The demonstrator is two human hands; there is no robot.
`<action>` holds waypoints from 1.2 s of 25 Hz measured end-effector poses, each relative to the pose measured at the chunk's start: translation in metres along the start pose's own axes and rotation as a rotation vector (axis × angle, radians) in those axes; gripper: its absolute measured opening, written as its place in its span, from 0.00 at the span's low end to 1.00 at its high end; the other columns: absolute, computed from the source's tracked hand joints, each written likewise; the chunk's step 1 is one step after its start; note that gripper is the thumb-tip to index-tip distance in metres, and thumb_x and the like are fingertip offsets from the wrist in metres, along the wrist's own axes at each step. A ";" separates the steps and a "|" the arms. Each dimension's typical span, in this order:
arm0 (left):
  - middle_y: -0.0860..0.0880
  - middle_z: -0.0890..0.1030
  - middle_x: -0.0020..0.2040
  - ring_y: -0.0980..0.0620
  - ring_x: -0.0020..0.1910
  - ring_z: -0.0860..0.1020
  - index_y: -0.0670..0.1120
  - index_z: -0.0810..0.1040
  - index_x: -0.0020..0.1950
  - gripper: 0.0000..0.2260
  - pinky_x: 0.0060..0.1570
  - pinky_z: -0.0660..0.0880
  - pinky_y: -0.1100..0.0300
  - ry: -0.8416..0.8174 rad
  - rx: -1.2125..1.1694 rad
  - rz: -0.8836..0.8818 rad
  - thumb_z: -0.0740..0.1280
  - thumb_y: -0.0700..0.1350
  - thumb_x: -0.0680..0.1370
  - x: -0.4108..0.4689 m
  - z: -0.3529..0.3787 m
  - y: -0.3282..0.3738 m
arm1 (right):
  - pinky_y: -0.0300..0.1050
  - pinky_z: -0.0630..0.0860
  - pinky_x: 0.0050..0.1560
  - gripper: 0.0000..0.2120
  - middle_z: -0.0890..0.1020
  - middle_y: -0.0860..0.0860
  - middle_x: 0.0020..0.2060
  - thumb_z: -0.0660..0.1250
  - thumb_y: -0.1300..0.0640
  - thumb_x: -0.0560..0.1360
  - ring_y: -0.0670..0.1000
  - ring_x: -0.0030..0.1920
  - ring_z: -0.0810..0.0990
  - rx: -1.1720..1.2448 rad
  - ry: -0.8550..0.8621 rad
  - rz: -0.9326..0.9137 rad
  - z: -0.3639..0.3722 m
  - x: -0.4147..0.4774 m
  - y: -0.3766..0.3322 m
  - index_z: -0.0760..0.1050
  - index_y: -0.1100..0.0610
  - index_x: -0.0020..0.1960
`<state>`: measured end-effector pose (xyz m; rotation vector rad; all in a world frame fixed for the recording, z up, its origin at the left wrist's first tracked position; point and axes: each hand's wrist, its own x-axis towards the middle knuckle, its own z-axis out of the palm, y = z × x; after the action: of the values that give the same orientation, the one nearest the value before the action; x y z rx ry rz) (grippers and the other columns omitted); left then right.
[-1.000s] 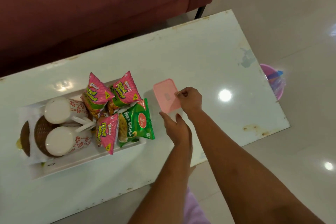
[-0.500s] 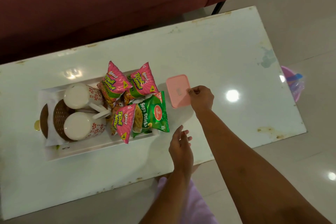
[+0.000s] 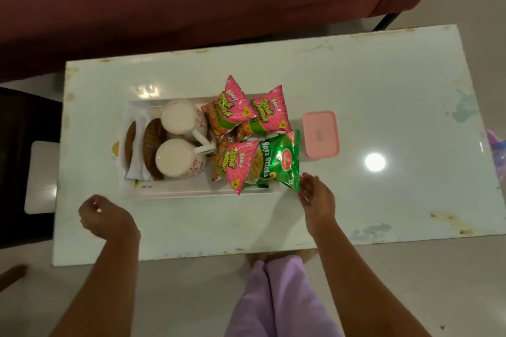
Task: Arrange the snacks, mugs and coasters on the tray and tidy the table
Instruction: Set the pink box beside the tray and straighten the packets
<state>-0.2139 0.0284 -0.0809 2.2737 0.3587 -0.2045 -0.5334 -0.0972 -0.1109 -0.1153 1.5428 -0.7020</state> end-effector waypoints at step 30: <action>0.50 0.64 0.74 0.47 0.73 0.62 0.50 0.60 0.75 0.34 0.74 0.52 0.46 -0.685 0.030 -0.159 0.45 0.69 0.76 0.010 0.029 0.012 | 0.51 0.72 0.55 0.18 0.82 0.56 0.51 0.51 0.50 0.78 0.54 0.51 0.79 -0.254 -0.185 0.057 0.013 0.001 -0.051 0.76 0.56 0.55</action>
<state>-0.2017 0.0008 -0.0940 2.0489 0.1688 -1.0381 -0.5392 -0.1433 -0.0863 -0.3168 1.4449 -0.4345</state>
